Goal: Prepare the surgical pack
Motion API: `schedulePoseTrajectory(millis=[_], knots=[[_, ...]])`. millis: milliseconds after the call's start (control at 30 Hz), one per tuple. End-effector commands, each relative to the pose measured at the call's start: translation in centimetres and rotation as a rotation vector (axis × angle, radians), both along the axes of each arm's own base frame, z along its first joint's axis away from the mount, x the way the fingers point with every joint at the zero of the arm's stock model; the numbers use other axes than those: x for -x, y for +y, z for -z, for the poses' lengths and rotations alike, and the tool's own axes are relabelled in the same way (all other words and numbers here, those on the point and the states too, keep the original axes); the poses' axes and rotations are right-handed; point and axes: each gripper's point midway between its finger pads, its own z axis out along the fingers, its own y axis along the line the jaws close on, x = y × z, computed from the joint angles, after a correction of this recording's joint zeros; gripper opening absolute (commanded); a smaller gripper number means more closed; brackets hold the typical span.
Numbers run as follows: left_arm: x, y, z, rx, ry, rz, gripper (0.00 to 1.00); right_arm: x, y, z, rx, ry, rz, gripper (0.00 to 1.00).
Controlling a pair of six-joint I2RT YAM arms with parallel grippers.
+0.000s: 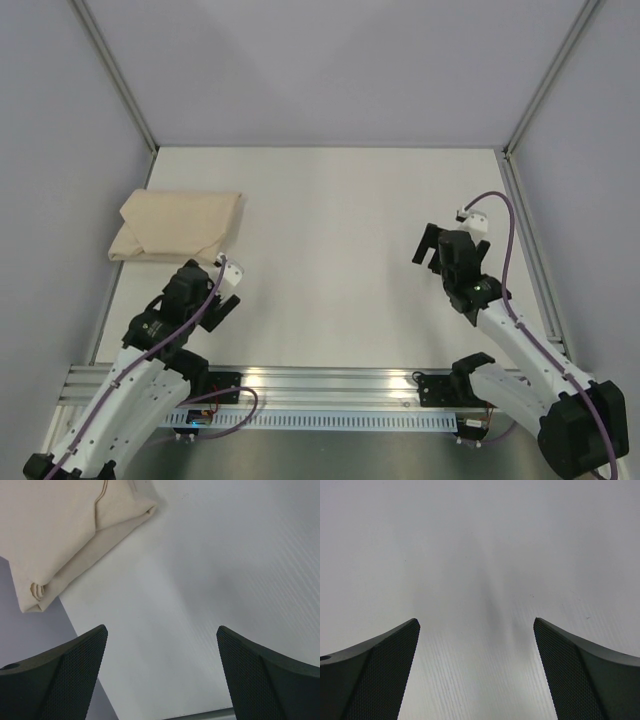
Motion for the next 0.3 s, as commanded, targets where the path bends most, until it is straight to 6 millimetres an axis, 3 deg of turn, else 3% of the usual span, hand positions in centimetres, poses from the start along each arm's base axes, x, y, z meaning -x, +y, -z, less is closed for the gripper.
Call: schedulePoseTrajectory(millis=[0,267], knots=[[-0.42,-0.15,-0.02,0.015,-0.014,-0.018,1.0,-0.6,-0.55,-0.87,-0.002,-0.045,0.046,1.0],[-0.4,-0.12,0.16,0.013,-0.006,-0.021,1.0,-0.78,-0.51,-1.23,-0.029,-0.117,0.048,1.0]])
